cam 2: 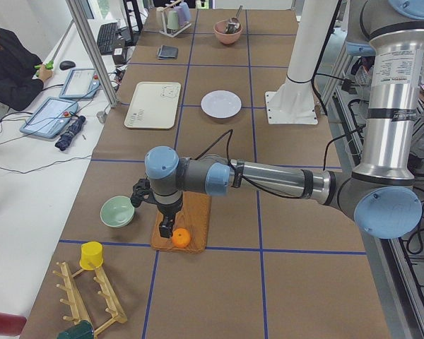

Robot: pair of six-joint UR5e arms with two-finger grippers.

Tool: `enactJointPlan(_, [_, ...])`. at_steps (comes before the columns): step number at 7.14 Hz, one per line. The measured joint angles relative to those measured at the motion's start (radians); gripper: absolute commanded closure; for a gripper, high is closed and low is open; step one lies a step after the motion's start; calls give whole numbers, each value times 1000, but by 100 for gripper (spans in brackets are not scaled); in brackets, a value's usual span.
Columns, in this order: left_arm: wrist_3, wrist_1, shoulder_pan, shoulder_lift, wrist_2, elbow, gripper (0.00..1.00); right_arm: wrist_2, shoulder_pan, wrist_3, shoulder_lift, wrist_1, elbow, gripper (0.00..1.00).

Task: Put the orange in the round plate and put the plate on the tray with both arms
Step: 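Grasp the orange on the wooden board with the left gripper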

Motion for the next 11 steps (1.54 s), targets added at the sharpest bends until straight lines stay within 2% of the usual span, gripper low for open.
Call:
enactJointPlan(5, [0, -8, 4, -12, -3, 18, 2, 3, 0, 2, 7, 0, 0, 0])
enactJointPlan(8, [-2, -100, 4, -10, 0, 46, 2, 9, -4, 3, 18, 0, -4, 0])
enactJointPlan(11, [-28, -132, 7, -11, -6, 80, 2, 4, -15, 2, 22, 1, 0, 0])
